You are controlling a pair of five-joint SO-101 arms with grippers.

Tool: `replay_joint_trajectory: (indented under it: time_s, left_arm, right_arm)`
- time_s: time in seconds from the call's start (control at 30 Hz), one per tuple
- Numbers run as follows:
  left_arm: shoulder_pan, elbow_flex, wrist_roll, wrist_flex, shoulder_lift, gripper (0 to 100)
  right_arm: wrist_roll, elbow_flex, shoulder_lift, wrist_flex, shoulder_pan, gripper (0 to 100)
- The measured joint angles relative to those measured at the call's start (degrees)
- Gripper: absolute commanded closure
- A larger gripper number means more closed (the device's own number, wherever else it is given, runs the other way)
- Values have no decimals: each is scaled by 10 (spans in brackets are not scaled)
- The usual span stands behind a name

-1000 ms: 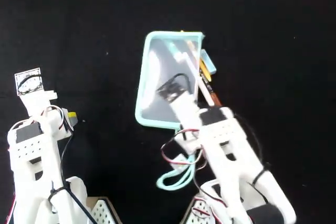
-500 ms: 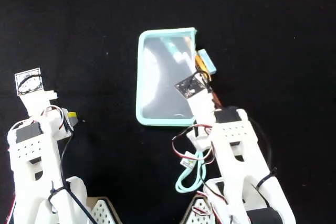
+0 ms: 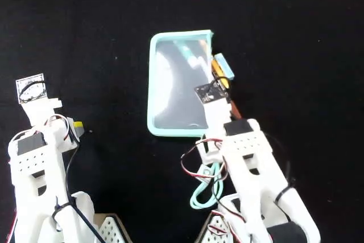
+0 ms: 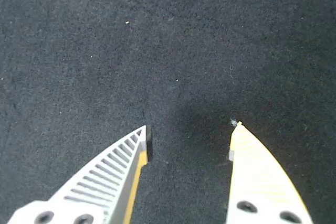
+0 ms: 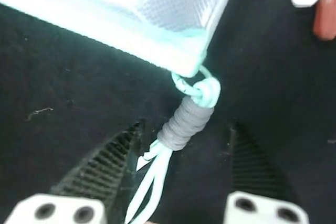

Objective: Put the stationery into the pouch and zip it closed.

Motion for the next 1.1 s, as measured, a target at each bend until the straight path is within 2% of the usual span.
replay_joint_trajectory:
  time_s: [0.2,0.43,0.5,0.57,0.6,0.9,1.1]
  left_arm:
    - [0,0,0,0,0,739]
    - [0,0,0,0,0,739]
    - [0,0,0,0,0,739]
    - [0,0,0,0,0,739]
    - [0,0,0,0,0,739]
    - [0,0,0,0,0,739]
    - [-1,0,0,0,0,739]
  right_arm:
    - [-23,-64,135,0,0,812]
    - [-25,-116,228,1,2,819]
    - [-26,-119,231,2,2,871]
    - [-26,-120,231,2,6,985]
    - [-26,-120,232,0,12,985]
    - [50,-116,222,-18,54,986]
    - [146,-48,99,-29,51,986]
